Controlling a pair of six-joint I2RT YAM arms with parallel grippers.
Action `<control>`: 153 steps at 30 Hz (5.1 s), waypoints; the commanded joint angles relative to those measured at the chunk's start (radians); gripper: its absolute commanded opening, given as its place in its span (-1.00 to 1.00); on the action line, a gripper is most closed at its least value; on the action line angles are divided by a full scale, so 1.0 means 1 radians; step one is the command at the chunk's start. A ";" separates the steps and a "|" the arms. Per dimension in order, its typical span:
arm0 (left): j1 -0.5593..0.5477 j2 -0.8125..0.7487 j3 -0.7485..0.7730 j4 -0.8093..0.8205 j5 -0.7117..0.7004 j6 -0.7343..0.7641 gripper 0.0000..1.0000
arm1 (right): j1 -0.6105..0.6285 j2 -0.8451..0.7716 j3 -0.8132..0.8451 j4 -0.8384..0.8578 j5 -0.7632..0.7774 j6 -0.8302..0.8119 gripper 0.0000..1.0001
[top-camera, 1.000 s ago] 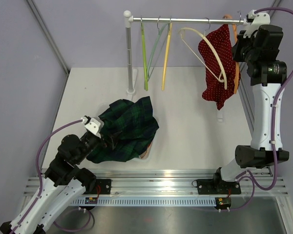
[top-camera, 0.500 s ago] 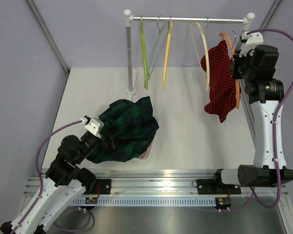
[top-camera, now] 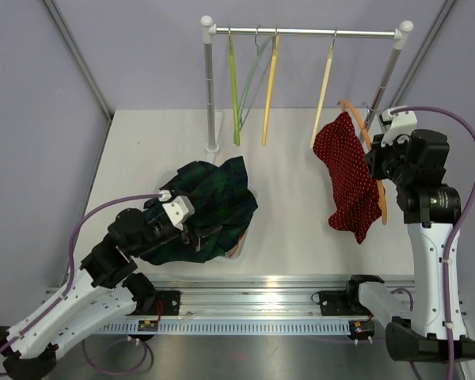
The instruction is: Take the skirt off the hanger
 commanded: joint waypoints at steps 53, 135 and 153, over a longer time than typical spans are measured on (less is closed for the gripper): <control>-0.608 0.779 0.366 0.680 -0.495 0.031 -1.00 | -0.119 -0.194 -0.292 0.169 -0.108 0.163 -1.00; -0.478 0.540 0.184 0.680 -0.557 0.089 -1.00 | -0.136 -0.103 -0.287 0.212 -0.078 -0.055 -1.00; -0.438 1.071 0.338 0.888 -0.179 -0.120 -0.53 | -0.138 0.036 0.009 0.140 -0.155 -0.054 -1.00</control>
